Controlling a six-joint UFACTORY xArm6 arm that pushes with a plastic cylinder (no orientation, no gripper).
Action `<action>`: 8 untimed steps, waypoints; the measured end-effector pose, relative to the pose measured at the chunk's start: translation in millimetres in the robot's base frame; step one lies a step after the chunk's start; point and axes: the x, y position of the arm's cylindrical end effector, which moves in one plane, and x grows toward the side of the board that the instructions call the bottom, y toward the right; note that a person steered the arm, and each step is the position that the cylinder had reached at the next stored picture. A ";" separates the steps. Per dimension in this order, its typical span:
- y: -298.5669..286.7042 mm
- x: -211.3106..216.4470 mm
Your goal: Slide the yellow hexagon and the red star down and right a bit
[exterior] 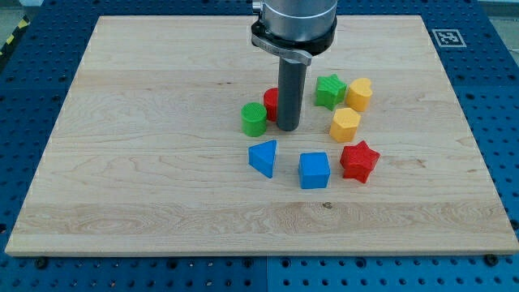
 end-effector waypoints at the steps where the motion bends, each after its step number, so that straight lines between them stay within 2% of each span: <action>1: -0.2 -8.4; 2: -6.9 -24.7; 4: -10.5 -27.3; 8: 77.5 -27.1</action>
